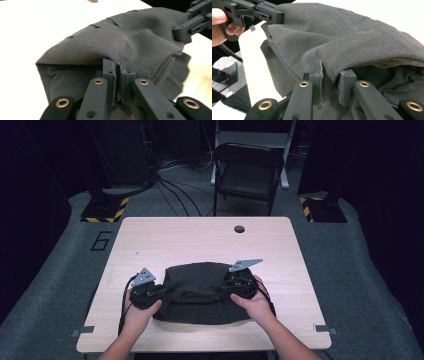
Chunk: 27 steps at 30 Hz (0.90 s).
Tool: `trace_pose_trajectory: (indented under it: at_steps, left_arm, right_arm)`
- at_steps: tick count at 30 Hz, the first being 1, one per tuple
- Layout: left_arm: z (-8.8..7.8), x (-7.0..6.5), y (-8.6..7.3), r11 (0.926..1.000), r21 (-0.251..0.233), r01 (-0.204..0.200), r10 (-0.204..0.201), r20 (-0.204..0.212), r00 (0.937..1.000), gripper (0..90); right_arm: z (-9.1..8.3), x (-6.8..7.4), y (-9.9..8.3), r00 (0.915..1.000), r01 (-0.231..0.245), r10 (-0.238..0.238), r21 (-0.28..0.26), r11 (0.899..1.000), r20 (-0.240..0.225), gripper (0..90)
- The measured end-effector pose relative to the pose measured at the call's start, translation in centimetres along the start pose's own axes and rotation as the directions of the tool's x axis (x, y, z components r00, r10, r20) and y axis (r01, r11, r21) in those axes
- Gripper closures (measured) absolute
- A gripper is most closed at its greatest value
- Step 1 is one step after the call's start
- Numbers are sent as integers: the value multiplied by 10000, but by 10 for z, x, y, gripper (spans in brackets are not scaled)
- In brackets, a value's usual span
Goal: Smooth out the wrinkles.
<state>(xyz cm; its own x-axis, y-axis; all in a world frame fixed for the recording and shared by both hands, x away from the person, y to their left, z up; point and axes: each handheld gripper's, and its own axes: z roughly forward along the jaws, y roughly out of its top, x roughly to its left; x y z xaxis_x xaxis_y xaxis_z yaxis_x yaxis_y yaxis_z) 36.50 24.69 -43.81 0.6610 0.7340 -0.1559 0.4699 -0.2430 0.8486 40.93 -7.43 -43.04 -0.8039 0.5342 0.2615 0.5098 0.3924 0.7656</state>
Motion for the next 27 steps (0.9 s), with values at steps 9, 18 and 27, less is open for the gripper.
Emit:
trace_pose_trajectory:
  at_steps: [9, 18, 27]
  left_arm:
    - [5, -21, -28, 9901, 1354, -378, 324, 413, 9986, 845]
    - [16, -13, -51, 9795, 2009, 129, -180, 233, 9996, 687]
    - [0, -7, -31, 9926, 1214, -63, 121, -473, 9988, 512]
  right_arm:
    - [0, 10, -32, 10000, -38, 45, 1779, 9840, -39, 776]
    - [14, 11, -55, 9985, -282, 149, 2632, 9643, 523, 609]
    - [-21, 15, -41, 9837, 397, -693, 1758, 9836, 1658, 502]
